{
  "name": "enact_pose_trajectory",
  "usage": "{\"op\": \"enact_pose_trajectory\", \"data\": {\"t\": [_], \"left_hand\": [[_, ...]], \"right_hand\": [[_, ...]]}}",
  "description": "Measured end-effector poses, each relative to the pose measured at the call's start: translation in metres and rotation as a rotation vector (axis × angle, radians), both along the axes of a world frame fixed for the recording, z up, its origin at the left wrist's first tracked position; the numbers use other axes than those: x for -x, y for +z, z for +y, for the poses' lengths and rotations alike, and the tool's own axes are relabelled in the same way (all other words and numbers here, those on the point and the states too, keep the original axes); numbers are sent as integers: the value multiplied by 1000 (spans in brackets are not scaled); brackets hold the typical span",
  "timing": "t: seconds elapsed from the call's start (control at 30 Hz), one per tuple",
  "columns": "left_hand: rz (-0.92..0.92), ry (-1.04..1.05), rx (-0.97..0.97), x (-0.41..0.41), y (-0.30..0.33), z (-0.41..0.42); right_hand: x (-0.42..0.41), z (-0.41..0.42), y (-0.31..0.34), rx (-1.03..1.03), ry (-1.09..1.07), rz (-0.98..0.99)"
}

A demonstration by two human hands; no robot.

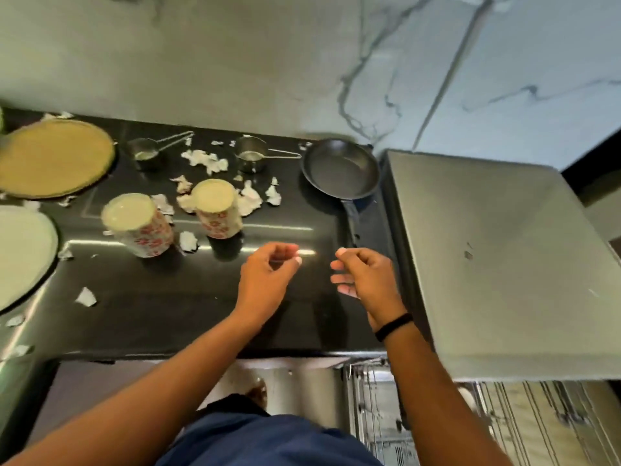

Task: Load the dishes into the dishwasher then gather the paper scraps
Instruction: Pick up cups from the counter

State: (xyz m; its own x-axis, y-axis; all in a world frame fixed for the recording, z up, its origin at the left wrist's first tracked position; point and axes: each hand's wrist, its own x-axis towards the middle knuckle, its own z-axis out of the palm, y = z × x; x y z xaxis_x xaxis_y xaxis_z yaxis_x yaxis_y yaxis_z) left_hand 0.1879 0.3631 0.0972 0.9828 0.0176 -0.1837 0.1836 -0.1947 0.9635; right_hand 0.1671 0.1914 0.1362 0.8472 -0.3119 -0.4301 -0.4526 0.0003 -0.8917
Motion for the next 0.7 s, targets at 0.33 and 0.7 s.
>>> {"op": "enact_pose_trajectory", "data": {"t": [0.33, 0.7], "left_hand": [[-106, 385, -33, -31, -13, 91], [-62, 256, -146, -79, -20, 97]], "right_hand": [[-83, 96, -7, 90, 294, 46], [-138, 141, -28, 91, 400, 152]]}}
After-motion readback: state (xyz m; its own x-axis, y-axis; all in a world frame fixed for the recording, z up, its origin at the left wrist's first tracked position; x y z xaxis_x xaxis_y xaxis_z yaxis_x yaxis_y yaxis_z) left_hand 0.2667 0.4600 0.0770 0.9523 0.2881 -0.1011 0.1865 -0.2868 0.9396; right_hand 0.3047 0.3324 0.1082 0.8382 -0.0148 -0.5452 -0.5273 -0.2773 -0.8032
